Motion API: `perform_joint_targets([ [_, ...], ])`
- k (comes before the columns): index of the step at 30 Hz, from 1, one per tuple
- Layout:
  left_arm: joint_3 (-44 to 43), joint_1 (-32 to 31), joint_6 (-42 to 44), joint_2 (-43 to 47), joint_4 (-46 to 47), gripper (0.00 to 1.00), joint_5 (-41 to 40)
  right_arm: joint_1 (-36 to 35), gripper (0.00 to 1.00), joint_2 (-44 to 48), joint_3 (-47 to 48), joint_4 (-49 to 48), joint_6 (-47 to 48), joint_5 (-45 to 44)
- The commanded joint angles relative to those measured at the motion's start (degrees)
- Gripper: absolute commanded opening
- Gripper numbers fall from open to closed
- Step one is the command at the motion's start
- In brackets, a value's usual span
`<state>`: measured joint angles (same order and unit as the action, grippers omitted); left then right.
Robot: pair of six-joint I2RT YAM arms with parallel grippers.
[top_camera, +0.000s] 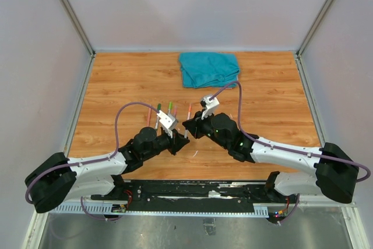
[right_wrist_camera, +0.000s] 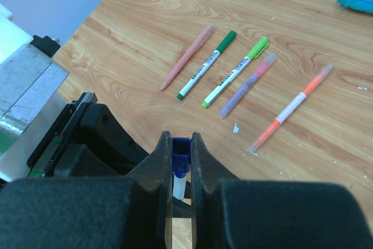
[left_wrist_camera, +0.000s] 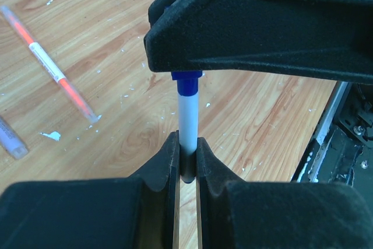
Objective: Insert the pens into the pen caps
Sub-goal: Press the pen cap onto the pen.
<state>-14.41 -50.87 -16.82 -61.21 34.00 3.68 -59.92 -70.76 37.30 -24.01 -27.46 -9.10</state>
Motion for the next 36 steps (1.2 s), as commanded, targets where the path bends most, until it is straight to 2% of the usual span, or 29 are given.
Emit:
perform_joint_targets([
  [1, -3.82, 0.53, 0.74, 3.91, 19.79, 0.01, -4.03, -3.40, 0.00, -2.59, -3.82, 18.49, -3.44, 2.22],
  [6, -3.85, 0.51, 0.98, 3.56, 19.78, 0.00, -4.10, -3.31, 0.01, -3.66, -5.98, 10.44, -8.05, 7.55],
  [13, -5.17, 0.51, 1.35, -0.82, 20.14, 0.01, -2.44, -3.45, 0.01, 0.50, -3.84, 9.56, -2.58, 2.60],
  [18, -6.31, 0.54, 1.44, -3.86, 19.79, 0.01, -1.37, -3.44, 0.12, 5.03, 2.91, 13.02, 4.28, -1.64],
  [22, -7.09, 0.51, 1.18, -5.14, 19.81, 0.00, 0.40, -3.40, 0.34, 8.81, 11.45, 19.63, 9.96, -5.58],
  [25, -7.25, 0.58, 1.17, -5.86, 19.96, 0.01, 0.69, -3.42, 0.48, 12.17, 13.62, 20.95, 12.94, -7.81],
  [29, -7.71, 0.54, 1.26, -6.77, 19.50, 0.01, 0.33, -3.40, 0.54, 17.12, 12.36, 21.53, 14.00, -11.97],
  [36, -8.60, 0.54, 0.48, -8.37, 19.00, 0.00, 0.42, -3.39, 0.57, 22.93, 3.74, 22.45, 14.60, -11.34],
])
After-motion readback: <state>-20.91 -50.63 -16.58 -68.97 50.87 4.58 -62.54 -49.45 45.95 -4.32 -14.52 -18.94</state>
